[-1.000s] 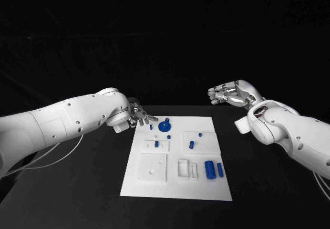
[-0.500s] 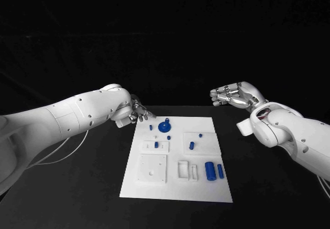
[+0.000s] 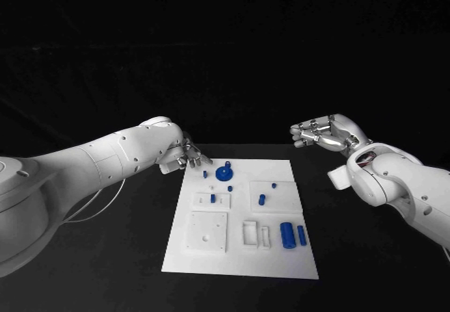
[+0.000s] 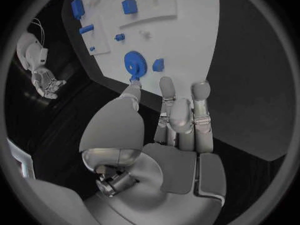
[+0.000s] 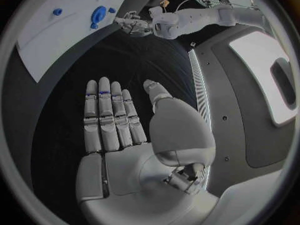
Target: Assemble the parts on the task board
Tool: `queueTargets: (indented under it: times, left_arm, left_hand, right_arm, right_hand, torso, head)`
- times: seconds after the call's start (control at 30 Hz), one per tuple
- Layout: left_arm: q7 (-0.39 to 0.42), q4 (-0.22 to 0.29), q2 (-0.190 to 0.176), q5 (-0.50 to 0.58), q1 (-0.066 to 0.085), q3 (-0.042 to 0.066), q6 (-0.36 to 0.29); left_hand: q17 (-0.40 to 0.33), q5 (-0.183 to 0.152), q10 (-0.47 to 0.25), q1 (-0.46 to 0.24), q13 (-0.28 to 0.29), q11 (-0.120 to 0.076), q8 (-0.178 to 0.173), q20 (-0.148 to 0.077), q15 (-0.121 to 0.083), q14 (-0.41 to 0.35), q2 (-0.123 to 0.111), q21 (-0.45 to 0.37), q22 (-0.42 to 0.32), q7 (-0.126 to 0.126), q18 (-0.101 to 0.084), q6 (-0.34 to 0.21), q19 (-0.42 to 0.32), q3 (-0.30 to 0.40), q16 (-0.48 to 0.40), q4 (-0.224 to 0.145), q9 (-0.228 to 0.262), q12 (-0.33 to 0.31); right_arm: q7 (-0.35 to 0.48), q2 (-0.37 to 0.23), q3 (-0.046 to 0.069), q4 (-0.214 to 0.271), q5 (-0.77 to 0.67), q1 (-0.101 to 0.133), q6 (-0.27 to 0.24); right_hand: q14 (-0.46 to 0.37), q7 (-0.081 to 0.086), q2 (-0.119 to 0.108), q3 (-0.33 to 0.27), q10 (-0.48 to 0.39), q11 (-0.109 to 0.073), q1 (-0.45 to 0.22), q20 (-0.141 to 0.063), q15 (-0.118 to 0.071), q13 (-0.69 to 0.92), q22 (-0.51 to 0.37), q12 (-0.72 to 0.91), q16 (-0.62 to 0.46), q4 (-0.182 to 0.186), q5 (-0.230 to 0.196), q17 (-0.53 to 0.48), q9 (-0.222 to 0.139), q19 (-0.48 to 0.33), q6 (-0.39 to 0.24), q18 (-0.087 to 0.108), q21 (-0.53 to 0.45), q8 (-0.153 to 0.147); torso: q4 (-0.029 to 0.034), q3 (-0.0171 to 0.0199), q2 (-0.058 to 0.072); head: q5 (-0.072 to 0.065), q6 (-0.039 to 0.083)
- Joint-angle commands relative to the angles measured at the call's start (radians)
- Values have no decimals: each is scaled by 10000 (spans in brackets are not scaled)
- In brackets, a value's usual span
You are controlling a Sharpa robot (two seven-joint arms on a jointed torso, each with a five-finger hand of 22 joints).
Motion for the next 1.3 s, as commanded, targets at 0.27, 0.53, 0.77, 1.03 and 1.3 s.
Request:
queueTargets:
  times: [0.27,0.53,0.77,1.03,1.3]
  left_arm:
    - [256,-455,281,109,-162,-64,638]
    - [202,-506,322,81,-218,-98,988]
    - [200,-517,291,66,-228,-104,1227]
    - [221,-469,290,102,-231,-106,1549]
    - [259,-455,274,202,-245,-106,1481]
  left_hand:
    - [9,-22,-82,-229,6,-14,168,14,19,-70,170,7,311,-45,98,19,-34,-40,86,13,72,90]
    - [-49,-44,-122,-365,-13,-10,159,16,25,-119,332,-77,286,-50,89,38,-94,-71,79,-97,95,96]
    - [-72,-50,-139,-443,-26,-4,105,25,31,-135,476,-106,279,-44,94,51,-112,-134,102,-235,75,109]
    - [-108,69,-144,-389,-49,-10,85,25,30,-149,1040,-91,283,-53,88,102,-118,-463,139,-833,115,130]
    - [-126,2433,-183,-150,-54,-46,139,1,4,-161,1462,-107,280,-92,75,14,-128,-410,137,-1351,186,114]
  right_arm:
    - [-1,-27,39,93,36,23,-49]
    - [-98,-24,44,66,-61,31,-96]
    - [-175,-22,44,54,-99,32,-98]
    - [-278,50,44,-77,-113,32,-79]
    - [-460,95,44,-167,-255,32,83]
  right_hand:
    - [-108,6,148,-157,-91,-9,24,-5,-1,-5,-5,-43,-47,128,250,-2,14,-76,-64,-56,-50,6]
    - [-125,8,132,-80,-116,-4,53,1,6,-5,-7,-44,-47,288,533,-7,14,-89,-81,-55,-57,6]
    - [-148,9,49,90,-139,2,108,10,13,-6,-9,-45,-47,460,646,-20,14,-102,-84,-50,-70,8]
    - [-200,24,59,130,-199,23,72,29,32,-6,-19,-46,-47,529,850,-29,13,-140,-126,-52,-102,5]
    - [-241,34,53,236,-240,35,158,41,45,-7,-20,-45,-48,496,830,-36,14,-160,-150,-47,-124,7]
  torso:
    - [-11,2,34]
    - [-15,-5,27]
    - [-8,-5,34]
    - [-20,3,40]
    - [-21,3,33]
  head:
    - [34,-9]
    - [20,-26]
    - [-13,-46]
    - [18,-64]
    - [74,-39]
